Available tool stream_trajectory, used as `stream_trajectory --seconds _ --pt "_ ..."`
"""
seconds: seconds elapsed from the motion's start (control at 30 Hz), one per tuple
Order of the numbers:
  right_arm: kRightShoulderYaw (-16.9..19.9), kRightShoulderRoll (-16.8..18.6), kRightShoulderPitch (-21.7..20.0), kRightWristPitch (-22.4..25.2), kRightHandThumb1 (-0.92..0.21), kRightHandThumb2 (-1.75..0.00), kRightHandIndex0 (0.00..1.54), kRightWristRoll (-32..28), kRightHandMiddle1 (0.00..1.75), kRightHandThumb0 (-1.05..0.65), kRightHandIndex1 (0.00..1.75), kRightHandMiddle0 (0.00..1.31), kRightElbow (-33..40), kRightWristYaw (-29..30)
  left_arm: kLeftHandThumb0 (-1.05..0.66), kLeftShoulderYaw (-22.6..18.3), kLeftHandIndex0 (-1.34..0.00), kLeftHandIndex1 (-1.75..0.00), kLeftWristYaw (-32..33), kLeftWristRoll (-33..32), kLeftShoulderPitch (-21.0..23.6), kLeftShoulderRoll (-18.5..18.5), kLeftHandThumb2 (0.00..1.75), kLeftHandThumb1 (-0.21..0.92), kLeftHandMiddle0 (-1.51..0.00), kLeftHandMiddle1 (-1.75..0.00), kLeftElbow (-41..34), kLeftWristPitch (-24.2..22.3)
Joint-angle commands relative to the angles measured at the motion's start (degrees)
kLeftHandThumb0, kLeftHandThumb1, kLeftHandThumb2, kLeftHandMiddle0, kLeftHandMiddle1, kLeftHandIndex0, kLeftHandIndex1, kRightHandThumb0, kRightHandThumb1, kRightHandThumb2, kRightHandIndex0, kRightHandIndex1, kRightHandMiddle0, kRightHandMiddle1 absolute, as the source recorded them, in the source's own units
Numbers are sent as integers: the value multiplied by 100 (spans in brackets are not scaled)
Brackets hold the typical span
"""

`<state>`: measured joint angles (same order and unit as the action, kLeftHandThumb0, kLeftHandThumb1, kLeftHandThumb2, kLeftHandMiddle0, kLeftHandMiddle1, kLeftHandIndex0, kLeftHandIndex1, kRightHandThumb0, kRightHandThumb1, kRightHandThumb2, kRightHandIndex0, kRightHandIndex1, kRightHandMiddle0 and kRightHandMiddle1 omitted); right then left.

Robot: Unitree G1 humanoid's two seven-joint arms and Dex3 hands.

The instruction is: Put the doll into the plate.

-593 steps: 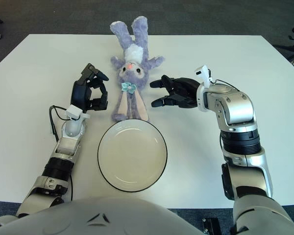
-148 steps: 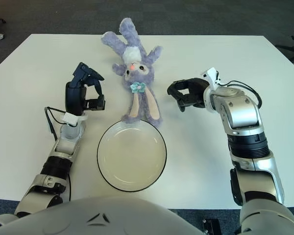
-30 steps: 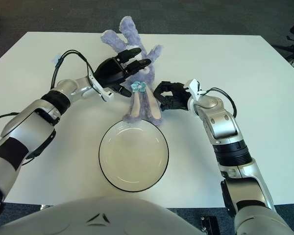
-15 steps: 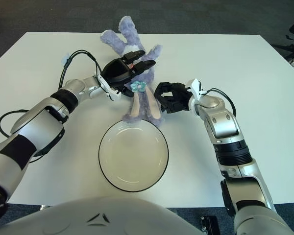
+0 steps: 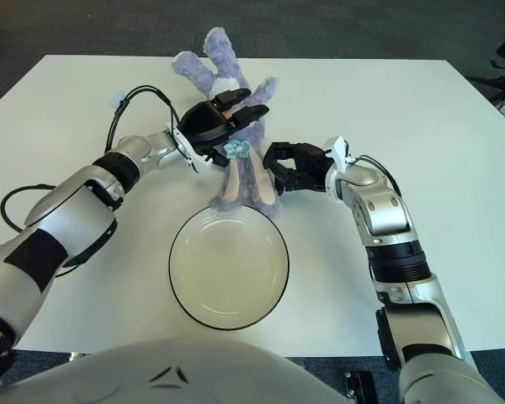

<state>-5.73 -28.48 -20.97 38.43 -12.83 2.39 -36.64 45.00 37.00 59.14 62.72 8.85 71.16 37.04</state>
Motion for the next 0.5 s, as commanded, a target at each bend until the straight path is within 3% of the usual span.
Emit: stream_trajectory --seconds 0.0,0.27,0.47 --pt "-145 64 349 264 -59 -96 36 6 170 -1 170 31 -116 15 -40 101 0 -26 82 63 182 -8 97 30 -22 -11 83 -42" --pt "-118 72 406 281 -53 -107 36 -21 173 -1 174 34 -3 18 -18 243 0 -24 -225 61 301 -90 110 22 -20 -11 245 -114" --pt "-130 41 428 371 -63 -90 33 -10 168 -1 169 31 85 22 -2 338 0 -21 -491 80 422 -127 119 19 -21 -13 293 -223"
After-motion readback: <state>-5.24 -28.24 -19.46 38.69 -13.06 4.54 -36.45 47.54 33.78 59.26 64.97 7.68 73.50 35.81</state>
